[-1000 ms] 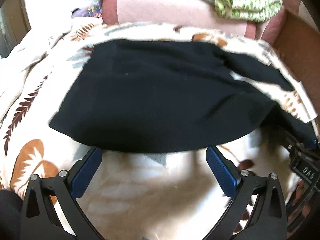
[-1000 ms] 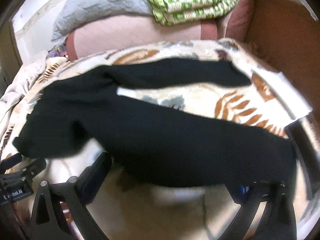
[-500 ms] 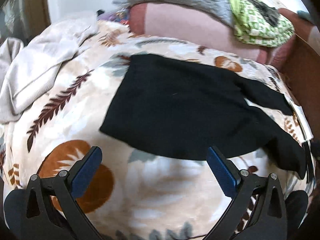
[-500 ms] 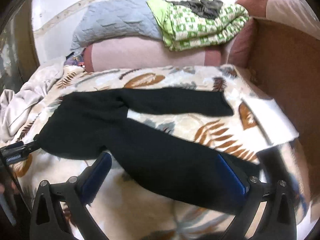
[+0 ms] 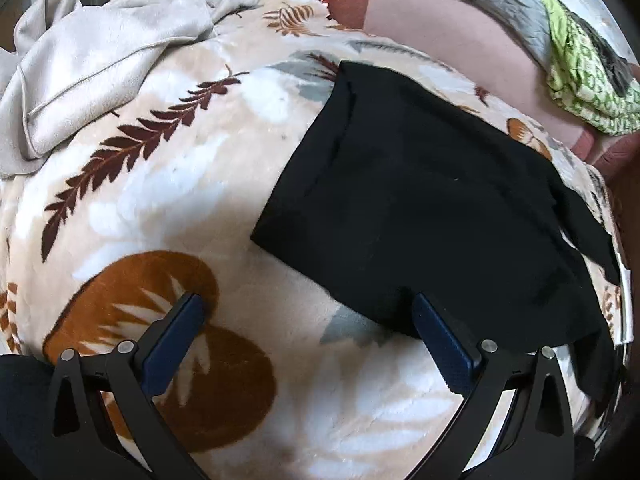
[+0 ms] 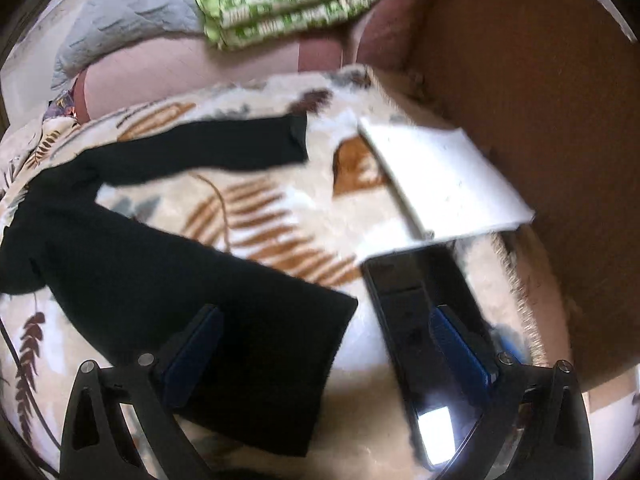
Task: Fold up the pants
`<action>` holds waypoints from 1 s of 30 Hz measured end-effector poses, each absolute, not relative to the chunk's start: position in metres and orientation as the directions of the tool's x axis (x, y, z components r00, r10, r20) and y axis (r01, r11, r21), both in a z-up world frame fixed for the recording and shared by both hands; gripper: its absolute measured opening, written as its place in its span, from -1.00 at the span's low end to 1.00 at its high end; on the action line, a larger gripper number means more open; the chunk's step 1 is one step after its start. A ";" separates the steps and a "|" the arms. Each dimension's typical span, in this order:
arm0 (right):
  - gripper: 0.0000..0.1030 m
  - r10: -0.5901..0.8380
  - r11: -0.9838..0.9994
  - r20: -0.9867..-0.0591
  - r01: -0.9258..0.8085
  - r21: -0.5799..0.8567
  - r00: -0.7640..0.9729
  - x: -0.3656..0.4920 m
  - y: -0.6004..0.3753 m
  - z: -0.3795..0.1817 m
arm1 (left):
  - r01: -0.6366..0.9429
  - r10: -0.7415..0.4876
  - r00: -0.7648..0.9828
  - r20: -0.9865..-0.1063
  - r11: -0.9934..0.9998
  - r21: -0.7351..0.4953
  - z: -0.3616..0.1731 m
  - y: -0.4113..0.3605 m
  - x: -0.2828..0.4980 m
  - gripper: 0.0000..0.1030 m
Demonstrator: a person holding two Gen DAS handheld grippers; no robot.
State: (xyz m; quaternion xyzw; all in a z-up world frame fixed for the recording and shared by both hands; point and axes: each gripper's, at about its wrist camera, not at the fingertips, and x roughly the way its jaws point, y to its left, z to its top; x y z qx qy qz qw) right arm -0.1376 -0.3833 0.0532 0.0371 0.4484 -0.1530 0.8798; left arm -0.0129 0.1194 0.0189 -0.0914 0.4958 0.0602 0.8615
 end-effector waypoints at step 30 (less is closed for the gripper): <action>-0.19 -0.341 0.927 -0.749 0.336 -0.167 0.568 -0.046 -0.405 0.046 | -0.066 -0.034 0.562 -0.826 0.994 -0.085 0.045 0.112 -0.002 -0.20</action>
